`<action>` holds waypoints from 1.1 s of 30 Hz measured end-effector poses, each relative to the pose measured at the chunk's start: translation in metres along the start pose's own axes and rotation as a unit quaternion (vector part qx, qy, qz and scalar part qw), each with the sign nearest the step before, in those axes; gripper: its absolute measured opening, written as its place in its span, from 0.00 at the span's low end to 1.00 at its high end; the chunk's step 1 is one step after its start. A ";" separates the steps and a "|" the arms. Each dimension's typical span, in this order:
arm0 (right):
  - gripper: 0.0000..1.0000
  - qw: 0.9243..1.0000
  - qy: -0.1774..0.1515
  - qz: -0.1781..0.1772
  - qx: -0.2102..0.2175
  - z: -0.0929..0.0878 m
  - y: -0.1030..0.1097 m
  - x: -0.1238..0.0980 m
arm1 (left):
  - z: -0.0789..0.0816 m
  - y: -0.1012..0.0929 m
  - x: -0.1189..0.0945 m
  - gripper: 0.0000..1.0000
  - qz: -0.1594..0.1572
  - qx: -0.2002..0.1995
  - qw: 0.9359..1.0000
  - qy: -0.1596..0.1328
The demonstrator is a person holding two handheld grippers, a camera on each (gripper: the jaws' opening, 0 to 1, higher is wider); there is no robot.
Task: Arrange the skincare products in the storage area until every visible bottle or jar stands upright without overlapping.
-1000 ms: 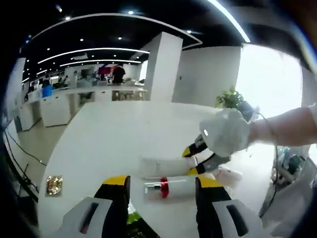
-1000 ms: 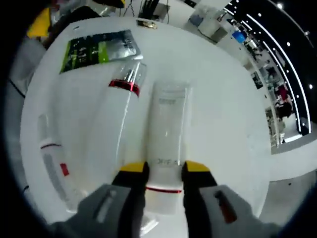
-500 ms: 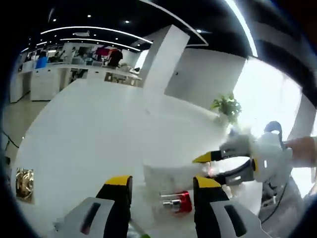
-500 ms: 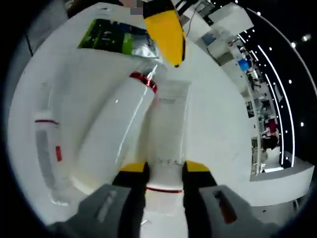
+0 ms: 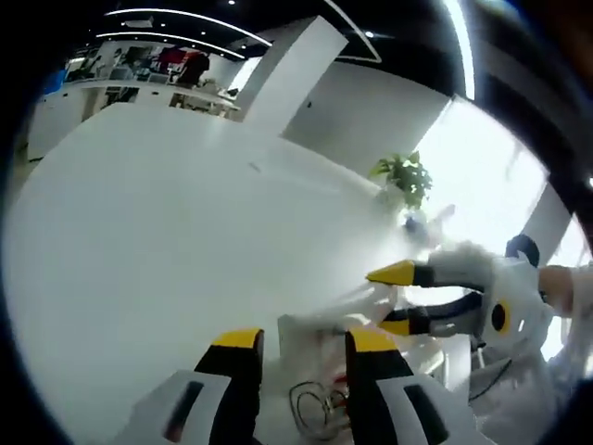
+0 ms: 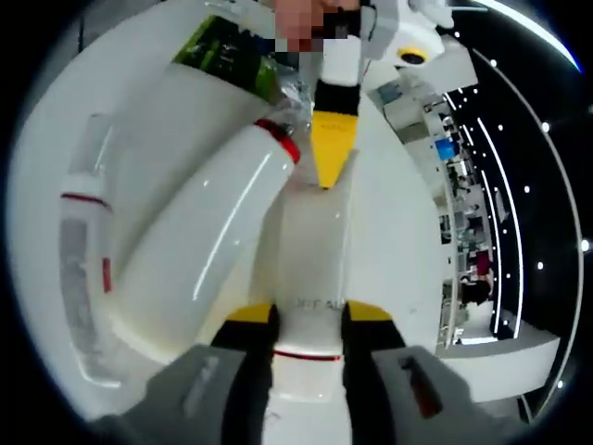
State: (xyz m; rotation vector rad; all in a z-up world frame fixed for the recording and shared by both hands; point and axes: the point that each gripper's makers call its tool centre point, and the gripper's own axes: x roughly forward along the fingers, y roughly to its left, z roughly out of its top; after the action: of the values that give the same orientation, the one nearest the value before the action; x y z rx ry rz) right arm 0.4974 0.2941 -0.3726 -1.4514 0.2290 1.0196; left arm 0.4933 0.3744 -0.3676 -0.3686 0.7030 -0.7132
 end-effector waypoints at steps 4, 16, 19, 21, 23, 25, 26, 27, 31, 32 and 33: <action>0.27 0.999 -0.001 -0.007 0.034 -0.002 -0.002 -0.001 | 0.003 -0.006 0.002 0.29 -0.008 0.016 1.000 0.008; 0.28 0.980 -0.022 -0.056 0.188 -0.007 -0.014 -0.006 | 0.047 -0.037 -0.019 0.14 -0.016 0.017 0.998 -0.051; 0.29 0.966 -0.030 -0.085 0.241 -0.007 -0.023 -0.010 | 0.069 -0.062 -0.029 0.10 -0.044 0.016 0.994 -0.098; 0.29 0.961 -0.033 -0.094 0.258 -0.007 -0.025 -0.013 | 0.072 -0.074 -0.033 0.08 -0.050 0.026 0.993 -0.100; 0.29 0.958 -0.035 -0.100 0.265 -0.007 -0.025 -0.015 | 0.072 -0.083 -0.034 0.08 -0.035 0.044 0.994 -0.099; 0.29 0.957 -0.036 -0.103 0.270 -0.007 -0.025 -0.016 | 0.071 -0.088 -0.035 0.08 -0.030 0.053 0.993 -0.099; 0.29 0.952 -0.041 -0.105 0.285 -0.006 -0.025 -0.019 | 0.071 -0.093 -0.036 0.08 -0.033 0.052 0.993 -0.102; 0.29 0.949 -0.045 -0.105 0.293 -0.005 -0.025 -0.020 | 0.072 -0.098 -0.037 0.08 -0.034 0.052 0.993 -0.105; 0.29 0.929 -0.070 -0.096 0.351 0.007 -0.026 -0.024 | 0.079 -0.119 -0.038 0.09 -0.043 0.057 0.989 -0.128; 0.30 0.929 -0.066 -0.095 0.352 0.008 -0.026 -0.024 | 0.080 -0.119 -0.037 0.09 -0.035 0.069 0.989 -0.127; 0.30 0.927 -0.064 -0.094 0.356 0.009 -0.026 -0.024 | 0.080 -0.120 -0.036 0.10 -0.031 0.076 0.989 -0.126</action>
State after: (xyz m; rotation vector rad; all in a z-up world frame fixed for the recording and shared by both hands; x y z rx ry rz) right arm 0.4970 0.2964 -0.3365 -0.7248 0.3185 0.7549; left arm 0.4726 0.3208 -0.2303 -0.3339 0.3973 -0.7587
